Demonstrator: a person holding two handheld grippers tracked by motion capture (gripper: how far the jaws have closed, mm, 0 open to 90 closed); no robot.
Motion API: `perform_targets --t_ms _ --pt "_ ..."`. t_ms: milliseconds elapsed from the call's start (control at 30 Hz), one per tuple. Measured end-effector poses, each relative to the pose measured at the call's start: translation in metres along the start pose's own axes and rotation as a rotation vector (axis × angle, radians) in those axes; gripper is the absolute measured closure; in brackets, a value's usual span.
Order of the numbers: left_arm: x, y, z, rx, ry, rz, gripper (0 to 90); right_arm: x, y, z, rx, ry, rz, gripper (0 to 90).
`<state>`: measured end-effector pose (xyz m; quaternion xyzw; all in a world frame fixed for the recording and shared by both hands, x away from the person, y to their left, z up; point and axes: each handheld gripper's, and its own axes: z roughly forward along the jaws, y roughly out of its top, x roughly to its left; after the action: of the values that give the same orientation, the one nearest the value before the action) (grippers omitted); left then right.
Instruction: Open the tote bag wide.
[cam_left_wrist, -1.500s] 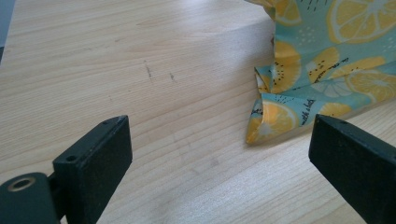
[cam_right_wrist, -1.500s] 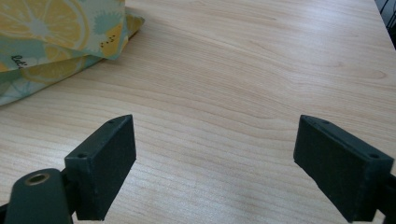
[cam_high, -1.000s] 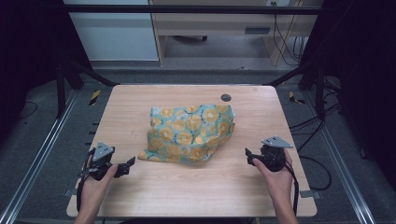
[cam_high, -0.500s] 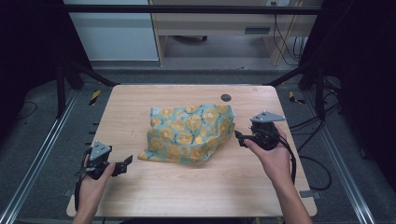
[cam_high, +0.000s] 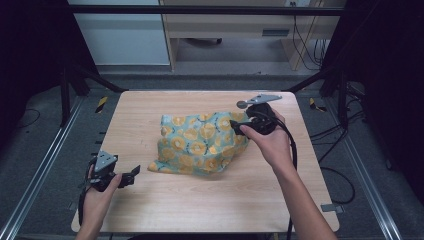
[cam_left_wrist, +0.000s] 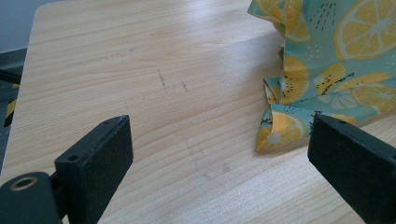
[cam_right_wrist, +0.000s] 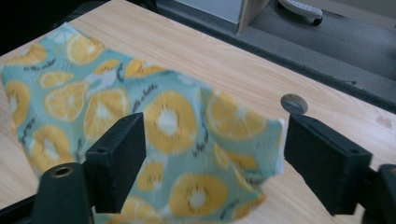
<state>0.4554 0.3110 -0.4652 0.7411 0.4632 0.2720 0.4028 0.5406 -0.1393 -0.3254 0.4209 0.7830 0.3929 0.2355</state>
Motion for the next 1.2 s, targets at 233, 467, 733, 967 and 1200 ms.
perform_targets --t_ms 233,467,733,967,1200 --pt "0.001 0.0 -0.001 -0.016 -0.003 0.005 6.3 0.008 0.027 0.031 0.015 0.014 -0.033 15.0" --pt "-0.002 0.003 0.0 -0.027 -0.018 0.036 6.1 0.008 0.029 0.058 0.045 0.034 -0.013 11.1" --pt "-0.007 0.008 0.007 -0.025 -0.027 0.063 6.1 0.004 0.024 0.077 0.11 0.081 -0.032 14.9" --pt "-0.008 0.005 0.002 -0.024 -0.017 0.072 6.1 0.008 0.02 0.072 0.138 0.123 -0.091 66.0" --pt "-0.007 0.004 -0.003 -0.027 0.001 0.065 6.1 0.014 0.023 0.056 0.087 0.158 -0.119 89.6"
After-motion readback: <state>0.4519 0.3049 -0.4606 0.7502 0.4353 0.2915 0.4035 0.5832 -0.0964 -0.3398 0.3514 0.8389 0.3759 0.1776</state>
